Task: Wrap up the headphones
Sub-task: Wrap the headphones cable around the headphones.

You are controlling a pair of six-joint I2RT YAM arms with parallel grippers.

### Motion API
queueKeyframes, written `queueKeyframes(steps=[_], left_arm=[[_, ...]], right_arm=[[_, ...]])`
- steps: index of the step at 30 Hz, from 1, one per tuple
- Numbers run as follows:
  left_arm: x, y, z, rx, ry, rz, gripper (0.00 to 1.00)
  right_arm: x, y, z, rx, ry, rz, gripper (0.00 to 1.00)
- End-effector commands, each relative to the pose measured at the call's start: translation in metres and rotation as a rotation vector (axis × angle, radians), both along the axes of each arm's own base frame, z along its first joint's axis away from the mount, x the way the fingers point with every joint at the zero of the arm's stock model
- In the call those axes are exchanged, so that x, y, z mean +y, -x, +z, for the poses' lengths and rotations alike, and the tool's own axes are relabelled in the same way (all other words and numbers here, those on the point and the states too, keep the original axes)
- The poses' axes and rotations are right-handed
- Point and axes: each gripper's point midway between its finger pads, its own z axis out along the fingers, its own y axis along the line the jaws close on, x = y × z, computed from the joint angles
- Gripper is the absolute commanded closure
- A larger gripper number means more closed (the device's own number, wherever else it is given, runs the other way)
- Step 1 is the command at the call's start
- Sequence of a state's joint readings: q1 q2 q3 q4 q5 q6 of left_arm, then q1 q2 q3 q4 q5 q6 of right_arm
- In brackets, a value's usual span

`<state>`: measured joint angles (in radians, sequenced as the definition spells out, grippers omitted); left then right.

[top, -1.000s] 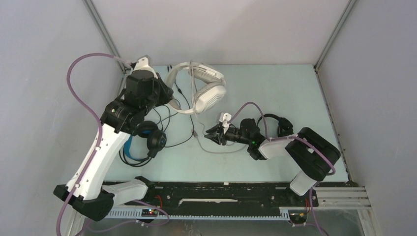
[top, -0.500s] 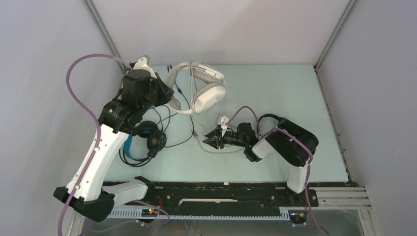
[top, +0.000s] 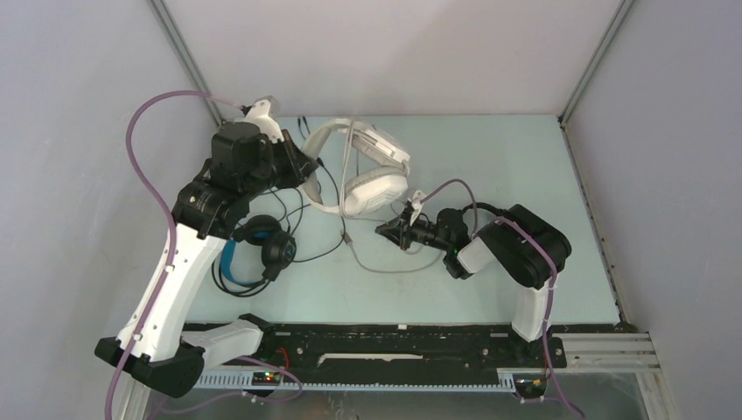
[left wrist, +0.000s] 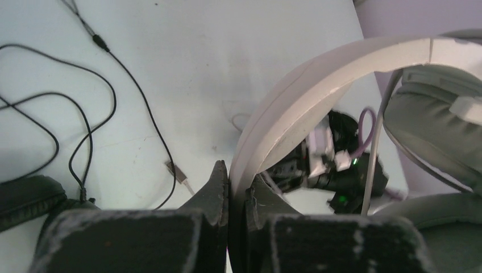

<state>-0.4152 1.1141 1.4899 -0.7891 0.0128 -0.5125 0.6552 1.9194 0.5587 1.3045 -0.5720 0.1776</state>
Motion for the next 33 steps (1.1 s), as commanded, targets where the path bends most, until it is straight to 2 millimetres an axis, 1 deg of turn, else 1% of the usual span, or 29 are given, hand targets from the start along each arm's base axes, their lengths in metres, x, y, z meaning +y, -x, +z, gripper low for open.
queueKeyframes(steps=[1,4,8,12,14,19,22,25,27,30,33], left_arm=[[-0.022,0.026,0.060,-0.217,0.035,-0.237,1.00],[-0.031,0.032,0.052,-0.221,-0.010,-0.342,1.00],[-0.040,0.036,0.035,-0.197,-0.061,-0.446,1.00],[-0.045,0.037,0.015,-0.151,-0.112,-0.513,1.00],[-0.042,0.035,0.002,-0.137,-0.181,-0.511,1.00],[-0.034,0.029,-0.023,-0.160,-0.402,-0.515,1.00],[-0.029,0.022,-0.030,-0.194,-0.509,-0.496,1.00],[-0.026,0.015,-0.043,-0.247,-0.617,-0.517,1.00],[-0.024,0.011,-0.048,-0.285,-0.663,-0.529,1.00],[-0.022,0.007,-0.054,-0.338,-0.723,-0.543,1.00],[-0.015,-0.003,-0.057,-0.362,-0.821,-0.499,1.00]], right_arm=[[-0.020,-0.030,0.036,0.023,-0.094,-0.106,1.00],[-0.032,-0.045,0.047,0.062,-0.101,-0.153,1.00],[-0.045,-0.062,0.062,0.139,-0.091,-0.195,1.00],[-0.056,-0.069,0.072,0.244,-0.052,-0.204,1.00],[-0.060,-0.069,0.084,0.267,-0.051,-0.198,1.00],[-0.065,-0.064,0.118,0.372,-0.013,-0.141,1.00],[-0.066,-0.054,0.129,0.456,0.029,-0.096,1.00],[-0.069,-0.044,0.149,0.473,0.026,-0.080,1.00],[-0.072,-0.042,0.160,0.482,0.031,-0.102,1.00],[-0.078,-0.036,0.169,0.530,0.067,-0.118,1.00],[-0.078,-0.027,0.184,0.550,0.059,-0.099,1.00]])
